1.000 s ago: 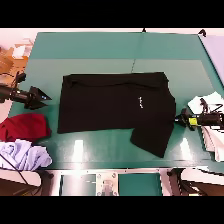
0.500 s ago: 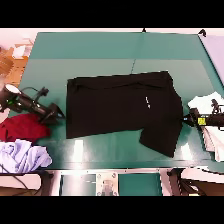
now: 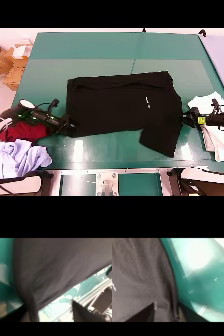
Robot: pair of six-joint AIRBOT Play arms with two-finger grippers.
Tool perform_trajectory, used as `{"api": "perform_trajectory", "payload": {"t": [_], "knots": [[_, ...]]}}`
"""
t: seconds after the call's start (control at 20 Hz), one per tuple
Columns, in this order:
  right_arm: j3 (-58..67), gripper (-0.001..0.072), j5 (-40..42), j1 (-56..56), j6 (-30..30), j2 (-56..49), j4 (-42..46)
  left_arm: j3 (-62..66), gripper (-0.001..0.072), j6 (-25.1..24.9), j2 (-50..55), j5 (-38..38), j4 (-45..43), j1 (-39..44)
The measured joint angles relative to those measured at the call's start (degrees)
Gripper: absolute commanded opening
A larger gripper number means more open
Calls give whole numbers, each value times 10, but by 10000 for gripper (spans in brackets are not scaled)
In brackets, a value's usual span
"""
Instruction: Fold the shirts.
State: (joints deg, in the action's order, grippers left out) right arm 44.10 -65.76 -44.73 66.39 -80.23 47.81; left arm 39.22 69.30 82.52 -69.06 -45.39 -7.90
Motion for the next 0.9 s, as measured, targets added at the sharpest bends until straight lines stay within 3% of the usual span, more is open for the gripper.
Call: {"api": "perform_trajectory", "payload": {"t": [0.05, 0.15, 0.2, 0.55, 0.9], "knots": [[0, 449, -2, -2, 0, 0, -1, -1, 23, -9, 2, 18, 5, 4], [3, 457, -9, -11, 0, 0, -2, 8, 22, -21, 1, 30, 10, 8], [5, 507, -13, -19, 0, 0, 0, 15, 22, -25, 0, 30, 3, 6], [4, 506, -53, -75, -19, -7, 36, 65, 22, -36, -1, 12, -21, -33], [-17, 487, -72, -36, -67, -65, -10, 74, 22, -47, -1, 10, -21, -40]]}}
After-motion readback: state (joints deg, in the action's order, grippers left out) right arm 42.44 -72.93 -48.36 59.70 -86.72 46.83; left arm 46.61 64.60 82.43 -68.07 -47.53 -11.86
